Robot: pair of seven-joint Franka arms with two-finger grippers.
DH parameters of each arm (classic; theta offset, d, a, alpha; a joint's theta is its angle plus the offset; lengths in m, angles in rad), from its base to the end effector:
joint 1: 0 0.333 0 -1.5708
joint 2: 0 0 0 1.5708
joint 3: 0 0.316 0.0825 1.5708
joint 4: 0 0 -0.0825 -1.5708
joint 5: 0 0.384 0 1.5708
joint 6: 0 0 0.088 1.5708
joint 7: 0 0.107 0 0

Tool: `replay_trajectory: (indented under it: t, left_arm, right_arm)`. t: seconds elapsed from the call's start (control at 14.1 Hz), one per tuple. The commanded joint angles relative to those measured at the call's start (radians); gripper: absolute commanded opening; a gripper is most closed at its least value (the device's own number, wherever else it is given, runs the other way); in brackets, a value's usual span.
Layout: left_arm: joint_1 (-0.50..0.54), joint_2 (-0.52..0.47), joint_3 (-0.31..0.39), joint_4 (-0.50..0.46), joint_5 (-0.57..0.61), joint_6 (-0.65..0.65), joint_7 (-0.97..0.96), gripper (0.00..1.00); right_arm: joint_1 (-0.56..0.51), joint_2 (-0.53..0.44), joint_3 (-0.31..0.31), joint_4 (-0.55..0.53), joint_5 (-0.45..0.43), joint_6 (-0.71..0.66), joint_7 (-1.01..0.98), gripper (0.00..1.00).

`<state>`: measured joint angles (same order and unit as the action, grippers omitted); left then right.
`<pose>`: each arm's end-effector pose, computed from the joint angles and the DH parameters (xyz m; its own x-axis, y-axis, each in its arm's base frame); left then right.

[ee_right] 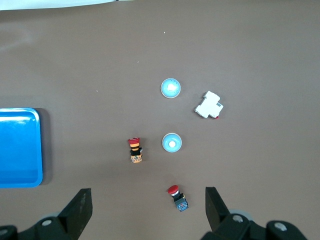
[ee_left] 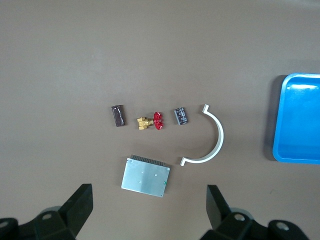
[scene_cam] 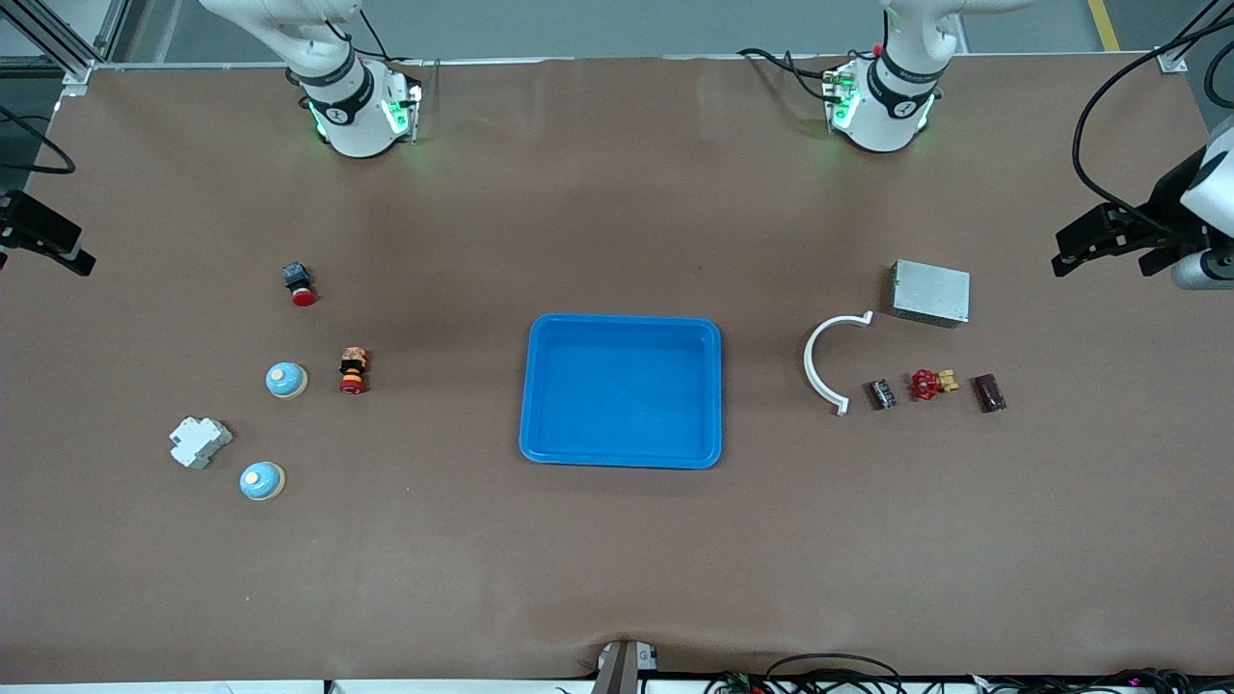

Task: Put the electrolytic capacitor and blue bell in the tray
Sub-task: 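Move the left gripper toward the black capacitors beside the brass valve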

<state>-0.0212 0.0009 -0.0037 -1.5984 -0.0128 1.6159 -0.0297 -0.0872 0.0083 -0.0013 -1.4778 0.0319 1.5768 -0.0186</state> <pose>0.5585 -0.0152 0.6149 0.9999 0.0054 0.0162 0.0052 -0.9999 0.0133 0.5562 -0.0459 0.6645 0.9934 -0.0697 0.0911 -0.0672 -0.9973 -0.0301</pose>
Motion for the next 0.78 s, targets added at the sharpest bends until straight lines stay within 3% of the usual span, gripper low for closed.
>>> replay_trajectory:
  t: [0.0, 0.35, 0.71]
  left_arm:
    - [0.024, 0.034, 0.002, 0.012, 0.017, 0.007, 0.016, 1.00]
    - [0.047, 0.112, 0.005, 0.014, 0.099, 0.022, -0.001, 1.00]
    - [0.102, 0.186, 0.004, 0.015, 0.087, 0.050, 0.001, 1.00]
  right_arm:
    - [-0.008, -0.011, 0.000, -0.016, -0.007, 0.008, 0.011, 1.00]
    - [-0.022, -0.011, -0.002, -0.016, -0.055, -0.001, -0.001, 1.00]
    - [-0.083, 0.013, -0.002, -0.018, -0.049, 0.017, -0.054, 1.00]
